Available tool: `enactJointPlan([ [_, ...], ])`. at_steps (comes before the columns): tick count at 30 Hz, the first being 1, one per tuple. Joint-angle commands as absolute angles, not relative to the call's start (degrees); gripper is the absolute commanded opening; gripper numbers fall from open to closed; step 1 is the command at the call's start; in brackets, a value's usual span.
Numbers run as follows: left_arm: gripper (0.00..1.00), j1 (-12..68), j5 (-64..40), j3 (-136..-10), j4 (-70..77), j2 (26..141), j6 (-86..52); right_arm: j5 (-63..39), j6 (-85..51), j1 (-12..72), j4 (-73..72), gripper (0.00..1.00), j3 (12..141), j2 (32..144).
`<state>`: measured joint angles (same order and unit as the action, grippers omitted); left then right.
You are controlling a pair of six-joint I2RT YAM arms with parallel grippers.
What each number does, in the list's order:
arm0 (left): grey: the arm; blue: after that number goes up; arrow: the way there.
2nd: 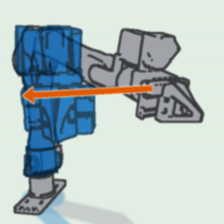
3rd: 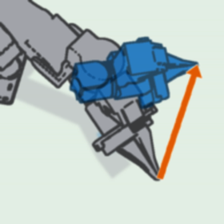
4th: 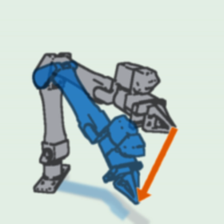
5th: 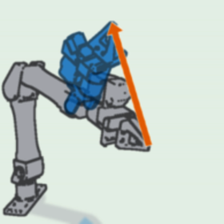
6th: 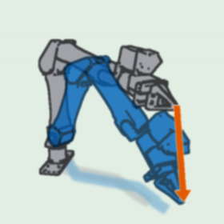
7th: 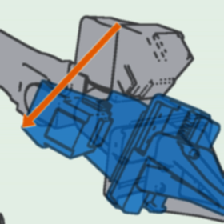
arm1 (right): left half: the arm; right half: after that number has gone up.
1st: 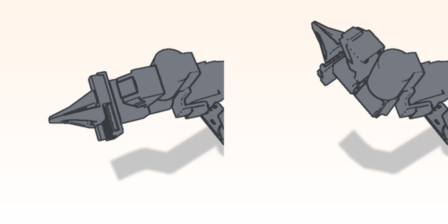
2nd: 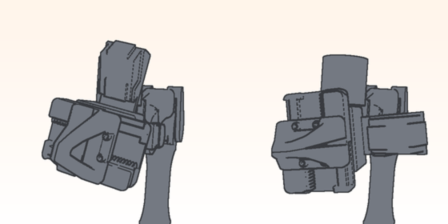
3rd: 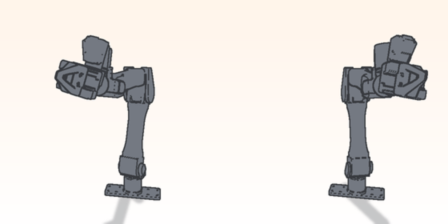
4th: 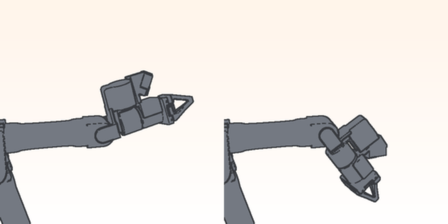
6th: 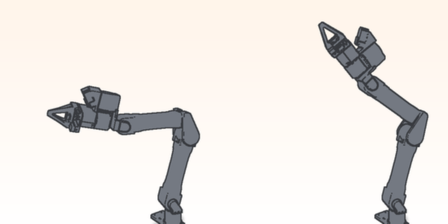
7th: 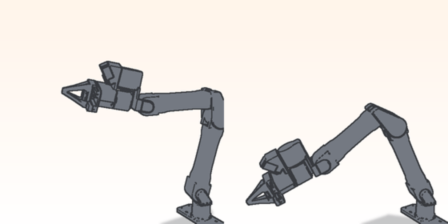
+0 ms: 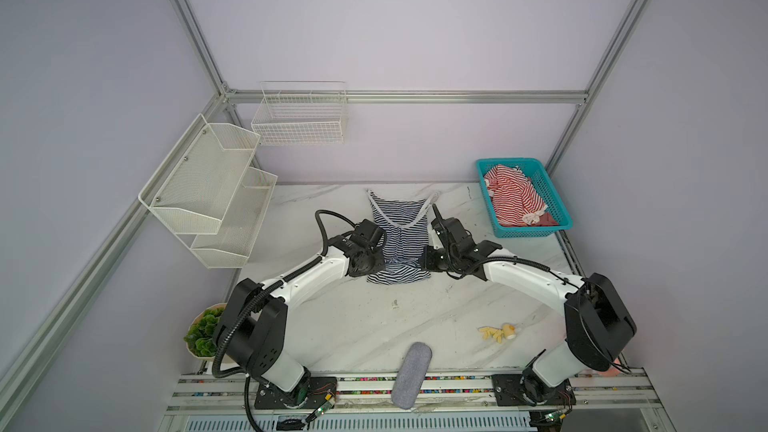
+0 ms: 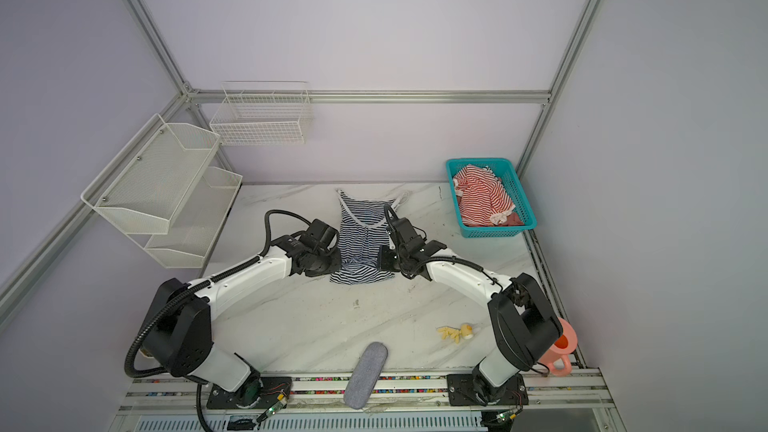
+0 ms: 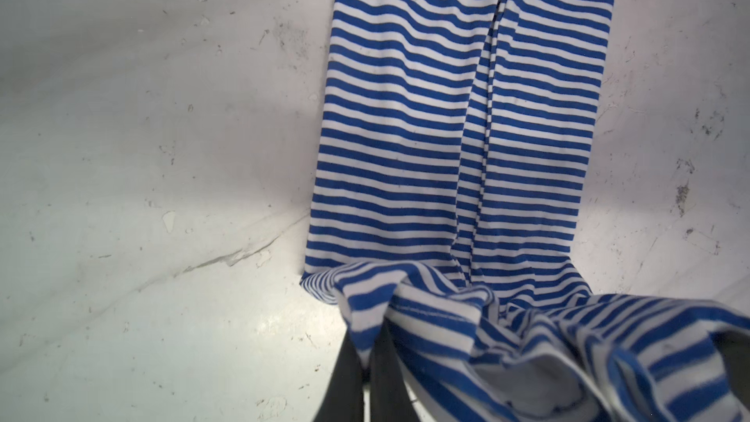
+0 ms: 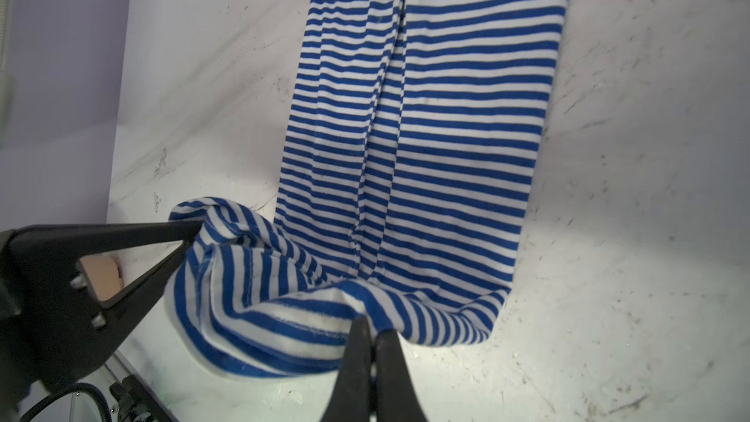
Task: Fold and stack tank tops
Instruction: Fold the tank top at the top-center of the table.
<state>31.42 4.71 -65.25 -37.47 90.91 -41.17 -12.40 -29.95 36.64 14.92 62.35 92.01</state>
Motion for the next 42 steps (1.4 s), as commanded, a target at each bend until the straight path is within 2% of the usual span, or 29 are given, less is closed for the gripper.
enactJointPlan([
  [1,0.0,30.19,3.05,-73.72,-36.99,92.78,-37.74,-13.8,-26.61,34.49,14.59,0.0,65.62,94.82],
  [13,0.0,25.21,-0.98,-86.94,-39.07,104.62,-33.15,-18.43,-23.16,28.82,14.0,0.0,75.24,105.79],
  [29,0.02,21.41,-6.28,-96.34,-39.45,115.46,-30.28,-20.79,-22.67,24.39,12.49,0.0,80.5,115.17],
  [38,0.14,20.31,-8.43,-100.35,-39.4,119.81,-30.29,-23.82,-23.2,22.57,11.69,0.0,84.41,120.3],
  [39,0.18,20.18,-8.5,-100.78,-39.46,120.16,-30.4,-24.1,-23.35,22.44,11.69,0.01,84.95,120.79],
  [42,0.25,19.69,-8.53,-101.42,-39.43,120.43,-30.75,-24.52,-23.73,22.24,11.69,0.19,86.14,121.75],
])
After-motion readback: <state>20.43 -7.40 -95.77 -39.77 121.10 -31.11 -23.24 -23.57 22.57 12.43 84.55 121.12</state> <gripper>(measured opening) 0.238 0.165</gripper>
